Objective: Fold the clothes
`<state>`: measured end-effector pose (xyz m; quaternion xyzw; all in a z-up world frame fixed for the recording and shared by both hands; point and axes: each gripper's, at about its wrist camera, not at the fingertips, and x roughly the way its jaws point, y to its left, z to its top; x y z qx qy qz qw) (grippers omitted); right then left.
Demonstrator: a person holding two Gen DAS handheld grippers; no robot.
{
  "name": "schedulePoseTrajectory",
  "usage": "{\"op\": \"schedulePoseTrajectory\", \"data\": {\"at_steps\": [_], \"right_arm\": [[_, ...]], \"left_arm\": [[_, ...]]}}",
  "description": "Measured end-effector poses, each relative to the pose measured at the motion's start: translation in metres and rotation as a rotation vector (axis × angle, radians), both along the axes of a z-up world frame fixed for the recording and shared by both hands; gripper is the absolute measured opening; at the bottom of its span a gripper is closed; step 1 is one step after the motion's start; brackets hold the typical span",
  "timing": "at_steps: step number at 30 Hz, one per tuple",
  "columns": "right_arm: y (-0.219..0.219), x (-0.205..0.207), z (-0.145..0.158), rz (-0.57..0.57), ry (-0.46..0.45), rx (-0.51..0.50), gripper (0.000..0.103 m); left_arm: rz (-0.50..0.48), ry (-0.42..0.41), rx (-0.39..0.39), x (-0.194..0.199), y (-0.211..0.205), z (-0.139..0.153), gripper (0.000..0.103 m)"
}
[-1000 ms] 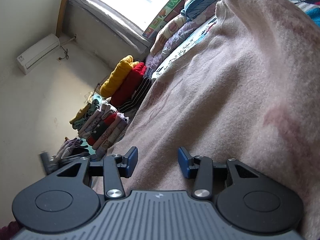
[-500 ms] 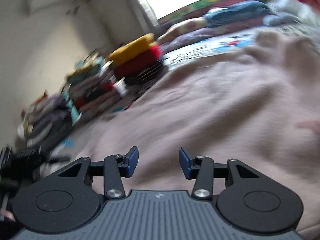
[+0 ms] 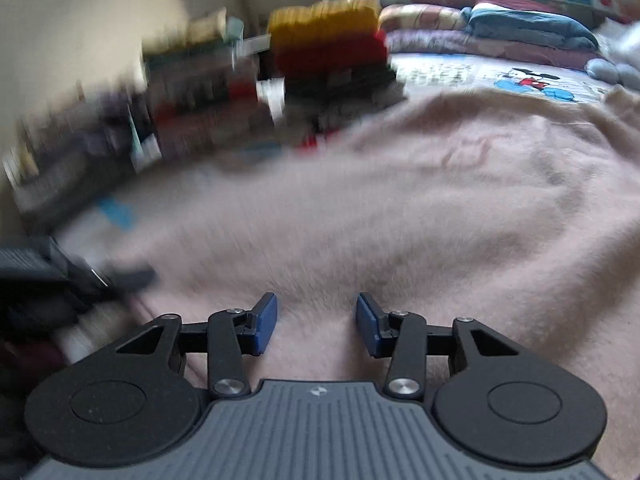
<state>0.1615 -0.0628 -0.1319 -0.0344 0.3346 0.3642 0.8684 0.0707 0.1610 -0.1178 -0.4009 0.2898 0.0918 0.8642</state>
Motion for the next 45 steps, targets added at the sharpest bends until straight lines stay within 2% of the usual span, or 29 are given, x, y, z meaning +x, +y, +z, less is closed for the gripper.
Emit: {"op": "schedulePoseTrajectory", "data": {"at_steps": [2,3,5,7,10,12,17,18,19,20,24,29,32,34,36,39,42,45], "right_arm": [[0.011,-0.010,0.000,0.031,-0.076,-0.088,0.045],[0.011,-0.011,0.001,0.031,-0.078,-0.102,0.045],[0.012,-0.013,0.006,0.020,-0.070,-0.118,0.045],[0.015,-0.015,0.012,0.009,-0.067,-0.128,0.045],[0.027,-0.026,0.021,0.032,-0.115,-0.126,0.044],[0.038,-0.029,0.024,0.049,-0.140,-0.115,0.042],[0.064,-0.015,0.019,0.069,-0.114,-0.133,0.040],[0.068,-0.011,0.017,0.084,-0.098,-0.135,0.039],[0.072,-0.008,0.016,0.100,-0.082,-0.136,0.039],[0.075,-0.007,0.015,0.110,-0.076,-0.146,0.039],[0.084,-0.013,0.012,0.087,-0.086,-0.188,0.040],[0.073,-0.028,0.010,0.052,-0.088,-0.172,0.040],[0.055,-0.041,0.011,0.041,-0.070,-0.136,0.040],[0.040,-0.053,0.011,0.039,-0.063,-0.110,0.040],[0.026,-0.067,0.012,0.042,-0.060,-0.095,0.039],[0.002,-0.090,0.013,0.073,-0.055,-0.072,0.041],[-0.023,-0.114,0.011,0.119,-0.046,-0.074,0.041],[-0.057,-0.127,0.006,0.086,-0.024,-0.038,0.041]], "left_arm": [[0.003,-0.008,-0.046,-0.001,0.007,-0.009,0.009],[-0.001,-0.015,-0.059,-0.001,0.009,-0.009,0.011],[0.006,-0.025,-0.107,-0.003,0.016,-0.011,0.016],[0.018,-0.037,-0.162,-0.002,0.025,-0.014,0.016],[0.029,-0.059,-0.231,0.003,0.039,-0.018,0.017],[0.017,-0.060,-0.216,0.013,0.044,-0.014,0.018],[-0.060,-0.054,-0.216,0.049,0.060,-0.016,0.024],[-0.073,-0.057,-0.206,0.055,0.062,-0.017,0.018],[-0.086,-0.059,-0.195,0.061,0.065,-0.019,0.006],[-0.090,-0.065,-0.184,0.064,0.066,-0.020,0.005],[-0.041,-0.063,-0.094,0.053,0.062,-0.018,0.008],[-0.022,-0.074,-0.162,0.045,0.072,-0.026,0.011],[0.014,-0.087,-0.155,0.037,0.076,-0.023,0.011],[0.063,-0.096,-0.129,0.028,0.079,-0.018,0.011],[0.107,-0.121,-0.067,0.018,0.076,-0.007,0.011],[0.083,-0.166,0.062,0.006,0.057,0.013,0.011],[-0.020,-0.189,0.205,0.005,0.022,0.027,0.011],[-0.142,-0.190,0.347,0.009,-0.017,0.033,0.013]]}}
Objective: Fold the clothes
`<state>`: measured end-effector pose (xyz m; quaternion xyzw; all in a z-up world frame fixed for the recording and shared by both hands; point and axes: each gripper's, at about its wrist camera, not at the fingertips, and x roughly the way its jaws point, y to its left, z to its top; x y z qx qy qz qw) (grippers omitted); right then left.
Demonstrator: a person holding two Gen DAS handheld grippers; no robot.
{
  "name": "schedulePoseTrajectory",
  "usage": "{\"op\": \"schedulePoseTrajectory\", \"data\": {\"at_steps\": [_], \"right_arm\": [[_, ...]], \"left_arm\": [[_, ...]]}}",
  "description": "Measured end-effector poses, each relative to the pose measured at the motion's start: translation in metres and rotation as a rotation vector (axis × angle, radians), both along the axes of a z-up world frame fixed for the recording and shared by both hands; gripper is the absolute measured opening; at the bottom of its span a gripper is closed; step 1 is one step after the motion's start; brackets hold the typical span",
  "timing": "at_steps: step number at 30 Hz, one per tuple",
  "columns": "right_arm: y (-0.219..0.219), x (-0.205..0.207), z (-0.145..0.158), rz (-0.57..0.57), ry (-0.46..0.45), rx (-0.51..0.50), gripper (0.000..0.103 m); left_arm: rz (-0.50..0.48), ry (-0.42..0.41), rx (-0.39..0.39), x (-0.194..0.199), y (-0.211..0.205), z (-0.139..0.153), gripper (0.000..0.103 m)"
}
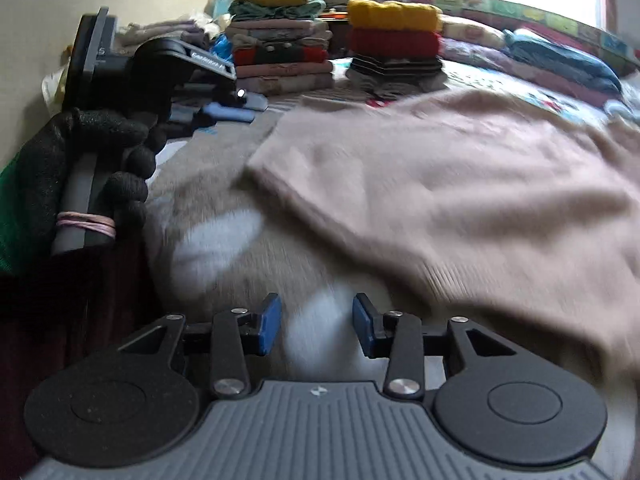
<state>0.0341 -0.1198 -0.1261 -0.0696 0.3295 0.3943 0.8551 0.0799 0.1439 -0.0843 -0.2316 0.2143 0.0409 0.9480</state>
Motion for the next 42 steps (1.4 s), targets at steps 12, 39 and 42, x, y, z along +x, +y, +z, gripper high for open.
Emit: {"op": "schedulePoseTrajectory", "data": {"at_steps": [12,39,42], "right_arm": [[-0.163,0.026,0.011,-0.518,0.091,0.415,0.041],[-0.132,0.140,0.016,-0.555,-0.299,0.028,0.028],[-0.093,0.133,0.013,-0.412,-0.371,-0.167,0.028]], "left_arm": [[-0.234,0.068,0.254,0.004,-0.104,-0.008,0.038],[-0.253,0.116,0.047,0.023,-0.111,-0.033,0.039],[-0.246,0.115,-0.005,0.023,-0.106,-0.033,0.039]]}}
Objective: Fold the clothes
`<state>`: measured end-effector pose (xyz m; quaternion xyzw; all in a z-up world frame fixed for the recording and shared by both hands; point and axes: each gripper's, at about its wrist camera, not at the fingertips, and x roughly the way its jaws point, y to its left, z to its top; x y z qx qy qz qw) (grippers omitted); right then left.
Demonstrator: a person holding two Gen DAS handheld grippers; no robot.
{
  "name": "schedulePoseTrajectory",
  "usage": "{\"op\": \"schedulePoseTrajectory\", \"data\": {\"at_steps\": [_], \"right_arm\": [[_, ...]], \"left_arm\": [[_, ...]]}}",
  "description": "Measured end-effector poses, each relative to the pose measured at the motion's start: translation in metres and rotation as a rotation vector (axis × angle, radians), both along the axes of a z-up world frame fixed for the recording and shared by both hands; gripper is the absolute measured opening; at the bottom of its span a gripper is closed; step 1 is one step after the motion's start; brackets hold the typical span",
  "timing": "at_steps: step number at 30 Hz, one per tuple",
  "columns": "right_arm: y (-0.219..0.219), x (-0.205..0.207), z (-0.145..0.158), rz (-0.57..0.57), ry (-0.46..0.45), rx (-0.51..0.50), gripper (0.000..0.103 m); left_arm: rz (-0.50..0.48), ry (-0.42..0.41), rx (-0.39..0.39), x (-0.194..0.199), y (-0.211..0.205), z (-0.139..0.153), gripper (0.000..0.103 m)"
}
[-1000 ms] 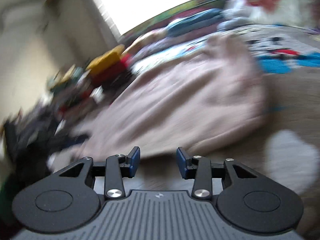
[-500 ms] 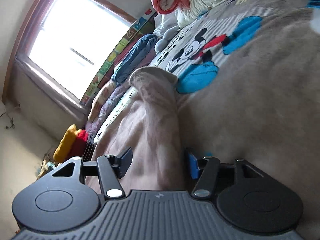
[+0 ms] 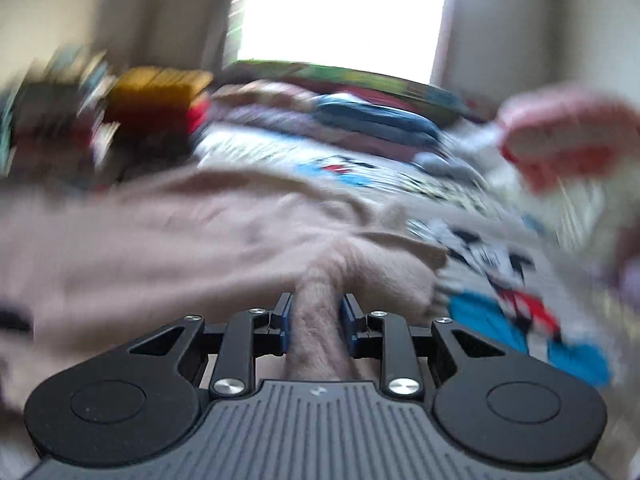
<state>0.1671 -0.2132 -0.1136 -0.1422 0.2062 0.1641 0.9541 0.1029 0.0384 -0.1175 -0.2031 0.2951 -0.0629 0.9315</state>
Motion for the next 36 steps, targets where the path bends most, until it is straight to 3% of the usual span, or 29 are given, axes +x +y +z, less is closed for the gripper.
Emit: {"op": "schedulePoseTrajectory", "data": {"at_steps": [4,8,10,12,16,18,21,25,30,32,36], "right_arm": [[0.031,-0.017,-0.002,0.132,0.002,-0.116,0.029],[0.037,-0.043,0.006,0.195,0.001,-0.054,0.032],[0.026,-0.054,0.013,0.177,0.023,0.066,0.033],[0.000,-0.057,0.019,0.102,0.064,0.264,0.035],[-0.079,-0.051,0.011,-0.194,0.153,0.796,0.037],[-0.107,-0.047,-0.003,-0.321,0.197,0.966,0.040],[-0.122,-0.047,-0.017,-0.397,0.244,1.104,0.043],[-0.128,-0.068,-0.024,-0.504,0.180,1.254,0.049],[-0.145,-0.083,-0.025,-0.582,0.113,1.292,0.055],[-0.152,-0.075,-0.041,-0.615,0.202,1.365,0.055],[-0.149,-0.055,-0.068,-0.523,0.366,1.547,0.061]], "left_arm": [[0.016,0.013,-0.081,0.001,0.011,-0.001,0.039],[0.032,0.027,-0.151,0.004,0.019,-0.004,0.039],[0.035,0.028,-0.163,0.006,0.020,-0.004,0.039],[0.035,0.028,-0.173,0.007,0.020,-0.004,0.041],[0.038,0.029,-0.199,0.009,0.022,-0.005,0.043],[0.041,0.030,-0.207,0.010,0.023,-0.006,0.043],[0.040,0.030,-0.210,0.011,0.022,-0.006,0.043],[0.039,0.029,-0.212,0.011,0.023,-0.007,0.043],[0.040,0.028,-0.212,0.012,0.022,-0.008,0.044],[0.039,0.027,-0.209,0.013,0.021,-0.007,0.044],[0.037,0.024,-0.203,0.013,0.021,-0.008,0.044]]}}
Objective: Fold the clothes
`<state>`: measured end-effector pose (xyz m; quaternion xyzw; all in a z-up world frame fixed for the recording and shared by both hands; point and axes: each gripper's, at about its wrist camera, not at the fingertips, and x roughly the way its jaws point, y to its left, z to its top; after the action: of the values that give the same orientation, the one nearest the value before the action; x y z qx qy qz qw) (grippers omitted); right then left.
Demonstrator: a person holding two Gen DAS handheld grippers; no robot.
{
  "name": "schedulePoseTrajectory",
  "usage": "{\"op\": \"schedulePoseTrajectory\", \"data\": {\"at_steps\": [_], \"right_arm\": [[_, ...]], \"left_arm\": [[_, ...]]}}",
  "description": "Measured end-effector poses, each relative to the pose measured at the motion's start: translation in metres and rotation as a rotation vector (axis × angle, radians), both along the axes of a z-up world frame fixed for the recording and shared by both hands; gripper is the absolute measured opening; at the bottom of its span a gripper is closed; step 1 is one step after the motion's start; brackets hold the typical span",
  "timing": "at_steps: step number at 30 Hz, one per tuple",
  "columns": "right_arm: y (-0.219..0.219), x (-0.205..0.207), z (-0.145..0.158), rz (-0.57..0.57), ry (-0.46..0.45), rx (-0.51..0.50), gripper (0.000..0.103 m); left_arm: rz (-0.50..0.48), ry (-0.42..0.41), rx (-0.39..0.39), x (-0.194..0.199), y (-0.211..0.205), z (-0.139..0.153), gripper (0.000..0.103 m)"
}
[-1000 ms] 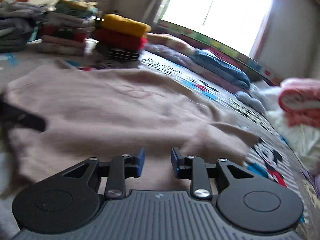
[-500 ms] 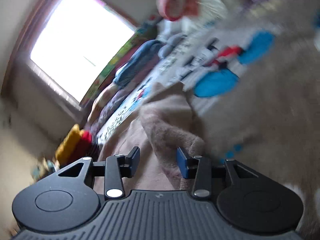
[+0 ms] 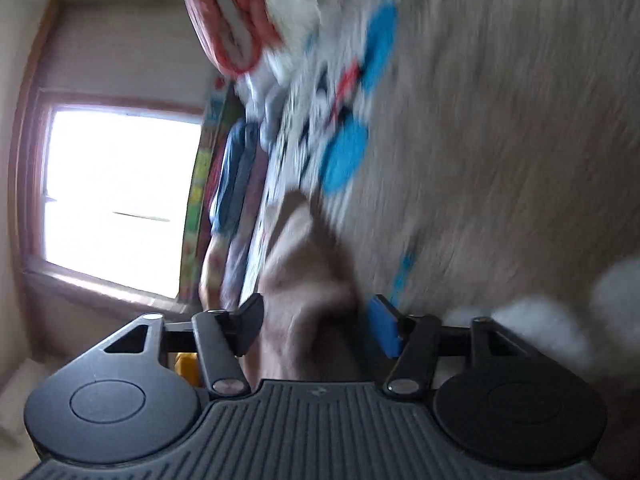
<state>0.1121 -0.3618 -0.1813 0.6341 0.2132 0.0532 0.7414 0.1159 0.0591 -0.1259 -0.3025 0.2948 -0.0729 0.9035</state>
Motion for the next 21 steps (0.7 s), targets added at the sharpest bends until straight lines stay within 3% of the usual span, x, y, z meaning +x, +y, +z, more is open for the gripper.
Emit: {"op": "schedulePoseTrajectory", "data": {"at_steps": [4,9,13,15,18,21], "right_arm": [[0.007,0.023,-0.007,0.022,-0.034,0.091,0.065],[0.003,0.039,-0.012,-0.049,-0.106,0.185,0.060],[-0.002,0.051,-0.008,-0.029,-0.141,0.120,0.050],[-0.007,0.052,-0.005,-0.012,-0.175,0.073,0.036],[-0.011,0.046,0.003,0.016,-0.249,0.012,0.034],[-0.010,0.053,0.003,0.066,-0.232,-0.041,0.034]], "left_arm": [[-0.002,-0.002,0.006,0.001,0.000,-0.001,0.044],[-0.006,-0.007,0.020,0.003,-0.002,-0.001,0.044],[-0.008,-0.009,0.018,0.005,-0.003,-0.002,0.044],[-0.009,-0.010,0.018,0.005,-0.003,-0.002,0.044],[-0.012,-0.011,0.018,0.006,-0.003,-0.002,0.045],[-0.014,-0.013,0.018,0.006,-0.004,-0.002,0.047]]}}
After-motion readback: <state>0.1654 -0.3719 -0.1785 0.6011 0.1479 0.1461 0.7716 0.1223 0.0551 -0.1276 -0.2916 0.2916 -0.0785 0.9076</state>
